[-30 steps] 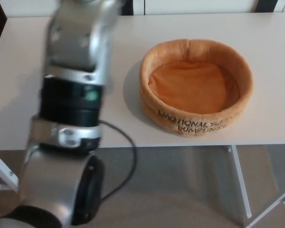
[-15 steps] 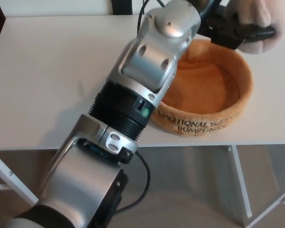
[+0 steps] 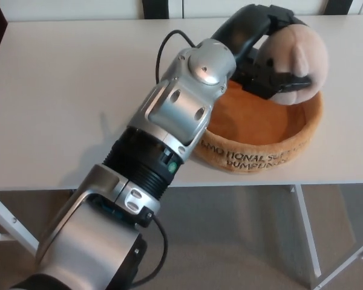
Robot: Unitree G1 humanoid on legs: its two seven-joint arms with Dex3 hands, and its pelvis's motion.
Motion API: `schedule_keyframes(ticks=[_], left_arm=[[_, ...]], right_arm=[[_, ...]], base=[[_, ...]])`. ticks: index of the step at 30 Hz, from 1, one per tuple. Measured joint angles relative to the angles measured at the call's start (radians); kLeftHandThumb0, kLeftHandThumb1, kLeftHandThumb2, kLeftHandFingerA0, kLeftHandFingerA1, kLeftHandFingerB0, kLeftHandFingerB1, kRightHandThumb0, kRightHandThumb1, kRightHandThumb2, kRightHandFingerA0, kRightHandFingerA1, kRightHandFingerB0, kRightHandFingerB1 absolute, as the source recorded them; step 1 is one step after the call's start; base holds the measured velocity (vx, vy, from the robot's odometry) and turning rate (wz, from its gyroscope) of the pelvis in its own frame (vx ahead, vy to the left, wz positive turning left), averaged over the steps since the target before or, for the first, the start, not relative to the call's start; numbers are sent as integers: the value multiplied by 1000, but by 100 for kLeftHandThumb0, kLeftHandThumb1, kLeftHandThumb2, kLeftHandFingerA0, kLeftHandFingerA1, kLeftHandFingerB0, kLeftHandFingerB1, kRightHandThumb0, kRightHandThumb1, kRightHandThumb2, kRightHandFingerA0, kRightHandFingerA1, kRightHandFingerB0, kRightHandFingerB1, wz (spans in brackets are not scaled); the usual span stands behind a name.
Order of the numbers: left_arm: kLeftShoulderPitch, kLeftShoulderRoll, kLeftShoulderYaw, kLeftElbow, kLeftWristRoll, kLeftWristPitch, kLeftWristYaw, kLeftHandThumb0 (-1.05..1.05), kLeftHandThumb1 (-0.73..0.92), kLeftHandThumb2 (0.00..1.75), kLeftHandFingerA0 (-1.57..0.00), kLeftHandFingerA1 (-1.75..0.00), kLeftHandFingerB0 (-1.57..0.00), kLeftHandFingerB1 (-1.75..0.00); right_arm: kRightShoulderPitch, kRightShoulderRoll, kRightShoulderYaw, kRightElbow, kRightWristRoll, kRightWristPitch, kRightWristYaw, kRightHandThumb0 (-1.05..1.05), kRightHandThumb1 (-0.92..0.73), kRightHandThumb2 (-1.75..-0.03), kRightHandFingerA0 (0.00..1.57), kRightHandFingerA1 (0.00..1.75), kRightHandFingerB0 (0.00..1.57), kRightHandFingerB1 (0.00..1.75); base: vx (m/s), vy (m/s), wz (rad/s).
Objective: The robot walks towards a table in front, picks a dumpling toy with left hand and puts it in an orange round plate
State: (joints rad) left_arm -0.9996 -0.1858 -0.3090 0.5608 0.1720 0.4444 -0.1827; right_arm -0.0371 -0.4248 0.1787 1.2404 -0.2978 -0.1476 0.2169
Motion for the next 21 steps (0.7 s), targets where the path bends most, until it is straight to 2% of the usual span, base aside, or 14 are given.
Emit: schedule_keyframes(ticks=[1,2,3,4,7,8,9,10,11,12,16,17,20,21], left_arm=[[3,1,-2,-2,4,0,4,-37,62,59,-76,-47,-43,-34],[7,0,-8,-5,10,0,9,-60,45,72,-65,-55,-8,-35],[11,-2,-17,-6,16,0,16,-60,45,72,-65,-55,-8,-35],[13,-3,-21,-6,19,0,18,-60,45,74,-58,-56,-6,-30],[22,-5,-81,-6,55,1,35,-60,45,74,-58,-56,-6,-30],[24,-5,-96,-6,65,1,40,-61,41,78,-1,-33,0,-19],[25,-5,-101,-6,69,1,42,-61,41,78,-1,-33,0,-19],[25,-6,-111,-4,78,2,46,-68,43,77,0,-18,0,-11],[25,-7,-114,-3,84,3,50,-68,43,77,0,-18,0,-11],[23,-9,-120,6,95,6,57,-79,48,79,0,-7,0,0],[13,-8,-136,35,122,24,69,-79,48,79,0,-7,0,0],[12,-8,-137,36,124,26,70,-81,48,83,0,-1,0,0],[7,-6,-142,40,136,38,71,-81,48,83,0,-1,0,0],[5,-4,-146,40,141,44,70,-84,49,86,0,-4,0,0]], right_arm=[[0,0,1,1,-1,0,0,-49,-63,-59,76,55,45,41],[0,0,2,2,-1,0,0,-49,-61,-59,79,55,49,42],[0,0,2,3,-1,1,1,-49,-61,-59,79,55,49,42],[0,0,1,4,-1,2,2,-50,-61,-59,81,55,49,42],[0,0,2,2,-1,3,4,-50,-61,-59,81,55,49,42],[0,0,2,1,-1,3,4,-49,-63,-58,80,56,46,41],[0,0,2,1,-1,3,4,-49,-63,-58,80,56,46,41],[0,0,2,1,-1,3,5,-49,-63,-58,79,55,44,40],[0,0,2,1,-1,3,5,-49,-63,-58,79,55,44,40],[0,0,2,0,-1,3,7,-50,-62,-59,77,55,39,39],[-3,0,2,0,-1,6,15,-50,-62,-59,77,55,39,39],[-3,0,2,0,-1,7,16,-53,-52,-84,65,65,35,51],[-5,0,2,-1,-1,11,23,-53,-52,-84,65,65,35,51],[-5,0,2,-1,0,13,28,-50,-65,-58,66,53,26,35]], base=[[0,0,0],[0,0,0],[0,0,0],[0,0,0],[0,0,0],[0,0,0],[0,0,0],[0,0,0],[0,0,0],[0,0,0],[0,0,0],[0,0,0],[0,0,0],[0,0,0]])
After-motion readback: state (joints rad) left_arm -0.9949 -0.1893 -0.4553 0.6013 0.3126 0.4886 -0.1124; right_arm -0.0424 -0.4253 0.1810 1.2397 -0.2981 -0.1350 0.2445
